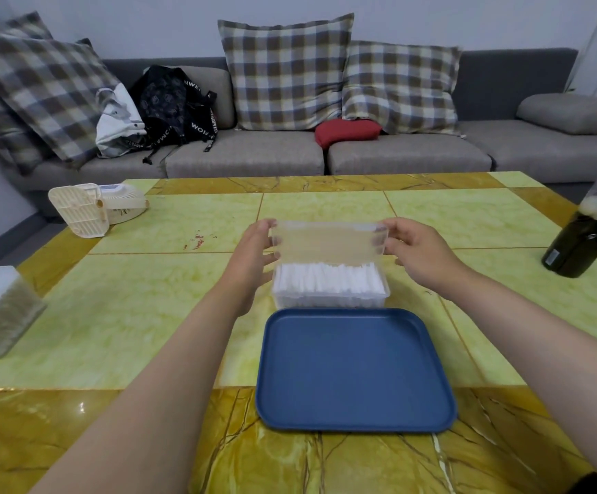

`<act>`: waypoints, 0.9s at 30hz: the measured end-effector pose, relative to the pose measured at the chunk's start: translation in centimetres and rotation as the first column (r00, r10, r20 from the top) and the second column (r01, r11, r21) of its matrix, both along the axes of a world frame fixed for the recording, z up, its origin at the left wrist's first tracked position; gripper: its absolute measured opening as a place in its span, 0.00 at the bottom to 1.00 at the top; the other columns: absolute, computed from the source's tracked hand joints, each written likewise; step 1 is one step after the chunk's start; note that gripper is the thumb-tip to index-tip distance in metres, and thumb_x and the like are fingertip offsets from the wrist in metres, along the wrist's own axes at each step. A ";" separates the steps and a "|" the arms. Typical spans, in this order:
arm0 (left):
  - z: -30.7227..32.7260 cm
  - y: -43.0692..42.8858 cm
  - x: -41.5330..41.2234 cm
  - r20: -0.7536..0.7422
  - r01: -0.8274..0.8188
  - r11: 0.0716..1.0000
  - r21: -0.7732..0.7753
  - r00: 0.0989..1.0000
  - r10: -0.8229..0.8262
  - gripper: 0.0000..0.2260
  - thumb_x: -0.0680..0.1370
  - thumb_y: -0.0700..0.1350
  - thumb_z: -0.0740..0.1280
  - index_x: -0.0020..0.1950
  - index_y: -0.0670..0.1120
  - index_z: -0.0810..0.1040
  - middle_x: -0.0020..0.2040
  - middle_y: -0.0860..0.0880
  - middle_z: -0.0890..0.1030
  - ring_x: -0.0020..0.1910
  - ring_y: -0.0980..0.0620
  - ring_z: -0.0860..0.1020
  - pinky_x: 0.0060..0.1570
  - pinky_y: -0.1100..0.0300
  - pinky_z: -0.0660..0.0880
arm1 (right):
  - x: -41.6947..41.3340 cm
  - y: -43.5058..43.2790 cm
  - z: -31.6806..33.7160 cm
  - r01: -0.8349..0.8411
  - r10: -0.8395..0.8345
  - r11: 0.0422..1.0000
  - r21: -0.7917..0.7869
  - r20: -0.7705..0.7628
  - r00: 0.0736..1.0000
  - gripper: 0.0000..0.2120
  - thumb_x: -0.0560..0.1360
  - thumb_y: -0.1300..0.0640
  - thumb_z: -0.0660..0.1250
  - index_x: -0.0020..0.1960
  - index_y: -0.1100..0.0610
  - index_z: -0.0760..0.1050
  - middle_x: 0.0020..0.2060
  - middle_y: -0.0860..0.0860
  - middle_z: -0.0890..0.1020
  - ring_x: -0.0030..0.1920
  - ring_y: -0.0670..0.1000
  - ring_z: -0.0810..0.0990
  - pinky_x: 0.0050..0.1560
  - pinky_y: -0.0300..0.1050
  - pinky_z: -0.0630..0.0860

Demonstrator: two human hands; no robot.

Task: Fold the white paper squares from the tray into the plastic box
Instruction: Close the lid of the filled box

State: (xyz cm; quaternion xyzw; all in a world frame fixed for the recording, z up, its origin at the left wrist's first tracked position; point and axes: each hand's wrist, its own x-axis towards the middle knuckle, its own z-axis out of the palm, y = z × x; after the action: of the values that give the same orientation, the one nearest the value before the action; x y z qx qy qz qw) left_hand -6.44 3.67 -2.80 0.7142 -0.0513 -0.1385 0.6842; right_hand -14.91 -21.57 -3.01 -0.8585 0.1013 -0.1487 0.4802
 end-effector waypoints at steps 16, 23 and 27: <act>-1.9 2.3 -2.9 0.351 0.009 0.490 0.872 0.686 -0.638 0.21 0.84 0.54 0.58 0.77 0.53 0.67 0.80 0.57 0.58 0.79 0.57 0.55 0.74 0.61 0.54 | -3.5 2.2 0.0 -0.458 0.128 0.548 -0.700 -0.471 0.873 0.25 0.85 0.44 0.52 0.81 0.45 0.56 0.82 0.47 0.49 0.81 0.48 0.50 0.78 0.49 0.54; -2.0 2.5 -3.0 0.370 -0.064 0.419 0.906 0.602 -0.707 0.21 0.85 0.50 0.57 0.79 0.50 0.64 0.80 0.54 0.58 0.80 0.56 0.53 0.73 0.64 0.55 | -3.1 2.5 -0.3 -0.426 0.125 0.534 -0.730 -0.431 0.894 0.24 0.85 0.46 0.55 0.80 0.46 0.60 0.81 0.47 0.53 0.80 0.46 0.52 0.76 0.45 0.59; -2.5 1.8 -2.9 0.424 -0.115 0.446 0.888 0.581 -0.695 0.21 0.85 0.48 0.58 0.78 0.47 0.65 0.80 0.51 0.61 0.80 0.53 0.55 0.74 0.64 0.55 | -2.9 2.9 -0.5 -0.392 0.117 0.547 -0.740 -0.396 0.911 0.24 0.85 0.49 0.58 0.79 0.50 0.62 0.81 0.49 0.55 0.80 0.49 0.54 0.76 0.43 0.57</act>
State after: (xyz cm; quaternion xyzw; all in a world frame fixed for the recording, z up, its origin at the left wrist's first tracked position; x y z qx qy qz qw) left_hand -9.37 5.48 -5.32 0.9122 -0.3931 0.0341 0.1105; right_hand -17.85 -18.63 -3.47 -0.9985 -0.0328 0.0262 0.0340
